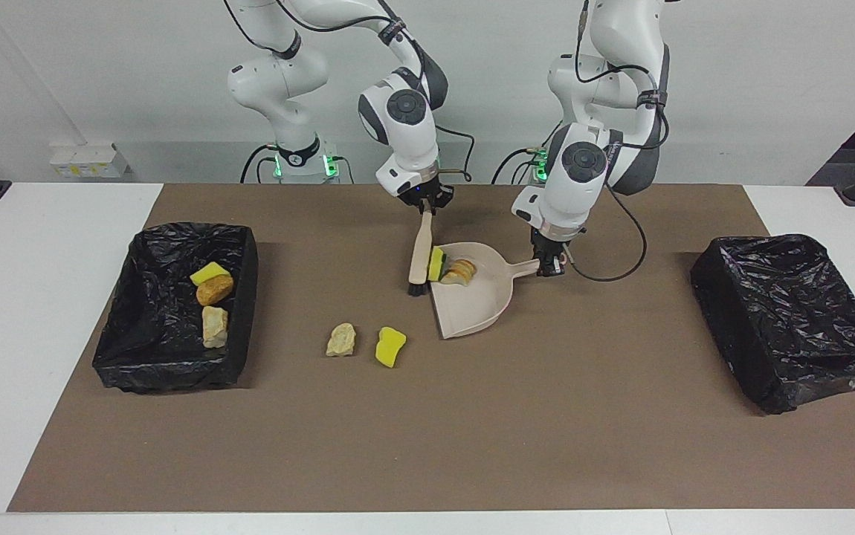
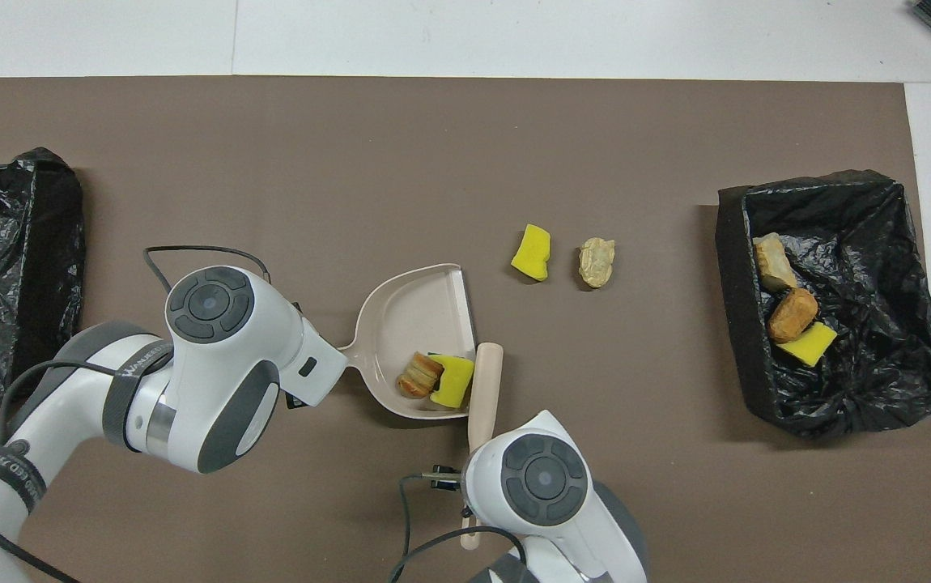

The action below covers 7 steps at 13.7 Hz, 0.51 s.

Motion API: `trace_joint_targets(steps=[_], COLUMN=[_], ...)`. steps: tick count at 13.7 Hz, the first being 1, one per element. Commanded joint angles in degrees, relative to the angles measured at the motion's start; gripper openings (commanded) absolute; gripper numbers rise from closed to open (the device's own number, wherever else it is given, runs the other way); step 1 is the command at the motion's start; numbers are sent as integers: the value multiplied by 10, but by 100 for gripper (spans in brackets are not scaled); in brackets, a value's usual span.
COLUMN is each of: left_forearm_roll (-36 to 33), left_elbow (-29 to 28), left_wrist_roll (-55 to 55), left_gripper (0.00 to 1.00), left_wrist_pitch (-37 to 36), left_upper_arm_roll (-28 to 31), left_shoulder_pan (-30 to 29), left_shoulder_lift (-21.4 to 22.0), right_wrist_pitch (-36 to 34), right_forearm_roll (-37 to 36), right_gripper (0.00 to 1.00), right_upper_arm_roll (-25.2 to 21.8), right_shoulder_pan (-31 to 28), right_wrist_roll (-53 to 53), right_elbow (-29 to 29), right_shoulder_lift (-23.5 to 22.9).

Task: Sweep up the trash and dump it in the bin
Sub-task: 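Sweep the sponge and bread toward the dustpan with the right gripper's brush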

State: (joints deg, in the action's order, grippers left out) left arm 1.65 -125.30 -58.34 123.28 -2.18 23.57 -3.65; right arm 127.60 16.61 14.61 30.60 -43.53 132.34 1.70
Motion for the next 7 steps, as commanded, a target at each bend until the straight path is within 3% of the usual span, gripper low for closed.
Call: trace_joint_targets(steps=[1, 5, 7], left_forearm_roll=[3, 5, 5], left_elbow=[-21, -12, -10], left_wrist_roll=[8, 10, 10], left_gripper=[0, 0, 0], left_wrist_pitch=[37, 38, 39], left_upper_arm_roll=[6, 7, 8], left_shoulder_pan=[9, -6, -9], left_shoulder_lift=[8, 1, 0], right_wrist_pitch=[0, -32, -63], right_forearm_roll=[13, 9, -9], right_gripper=[0, 0, 0], right_upper_arm_roll=[0, -5, -6], right_shoulder_pan=[27, 13, -18], right_wrist_roll=[-9, 7, 32], right_elbow=[-41, -87, -130], right_shoulder_lift=[-13, -13, -41])
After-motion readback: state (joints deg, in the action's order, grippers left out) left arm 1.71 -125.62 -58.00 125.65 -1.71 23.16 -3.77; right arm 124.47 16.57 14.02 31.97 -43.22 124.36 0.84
